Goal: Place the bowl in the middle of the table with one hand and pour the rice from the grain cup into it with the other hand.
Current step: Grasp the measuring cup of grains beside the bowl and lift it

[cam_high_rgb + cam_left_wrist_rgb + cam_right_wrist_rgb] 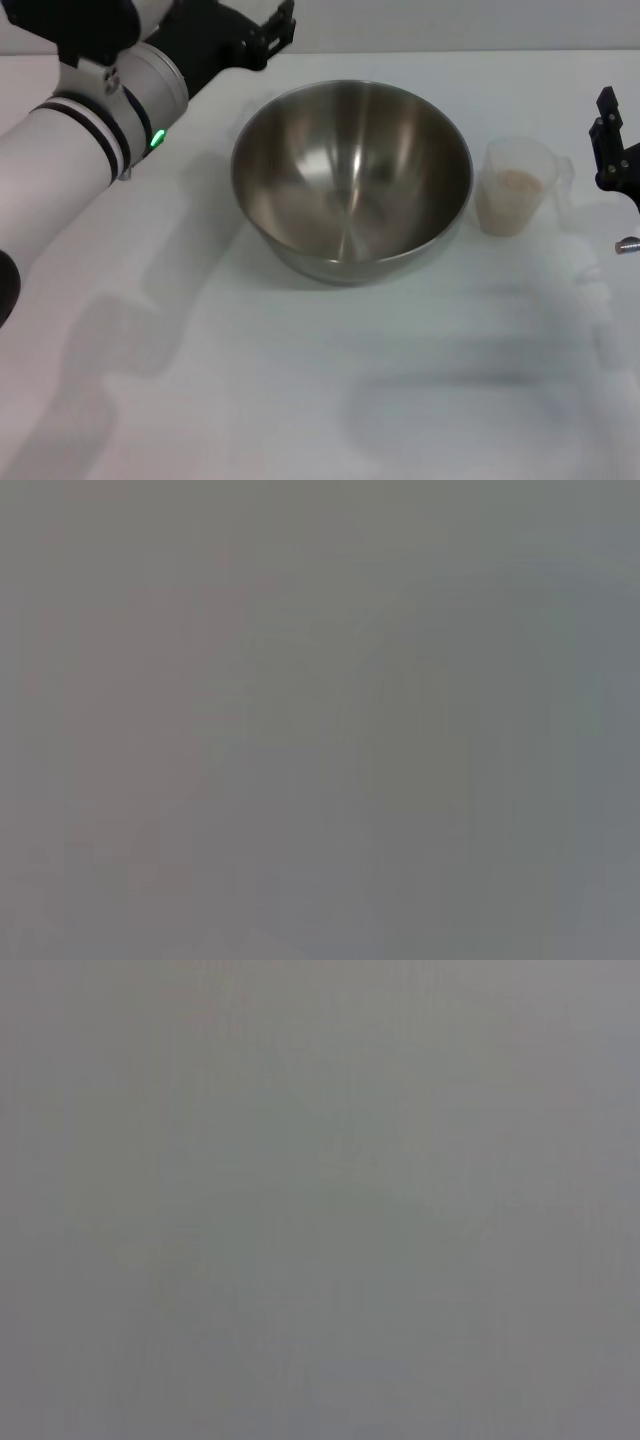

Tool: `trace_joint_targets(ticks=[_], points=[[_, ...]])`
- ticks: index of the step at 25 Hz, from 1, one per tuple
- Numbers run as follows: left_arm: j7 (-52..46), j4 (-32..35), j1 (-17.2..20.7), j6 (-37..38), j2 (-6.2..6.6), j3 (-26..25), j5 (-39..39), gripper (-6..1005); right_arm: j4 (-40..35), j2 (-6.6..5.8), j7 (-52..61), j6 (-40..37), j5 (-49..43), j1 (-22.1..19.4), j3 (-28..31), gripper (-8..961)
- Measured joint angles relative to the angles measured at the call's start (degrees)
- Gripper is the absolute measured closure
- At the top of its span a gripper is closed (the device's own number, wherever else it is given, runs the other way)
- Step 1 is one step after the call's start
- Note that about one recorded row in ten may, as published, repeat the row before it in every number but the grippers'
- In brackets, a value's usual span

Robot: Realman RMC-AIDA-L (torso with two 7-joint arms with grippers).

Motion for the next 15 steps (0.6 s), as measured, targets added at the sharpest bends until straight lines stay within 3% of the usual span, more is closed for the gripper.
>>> trace_joint_targets(ticks=[1, 7, 11, 15], points=[[0.0, 0.5, 0.2, 2.2, 0.01, 0.0, 0.0, 305, 0.0, 0.00, 0.0, 0.0, 0.0, 0.0, 0.0, 471], [-0.7, 3.6, -1.2, 5.0, 0.05, -0.6, 0.0, 189, 0.0, 0.00, 0.0, -0.4, 0.0, 0.1, 0.0, 472], [-2.1, 7.2, -2.0, 10.7, 0.04, -0.8, -0.1, 188, 0.0, 0.00, 0.0, -0.4, 0.0, 0.1, 0.0, 472], [-2.2, 12.2, -1.5, 24.0, 0.00, 0.6, 0.1, 187, 0.0, 0.00, 0.0, -0.5, 0.1, 0.1, 0.0, 472]])
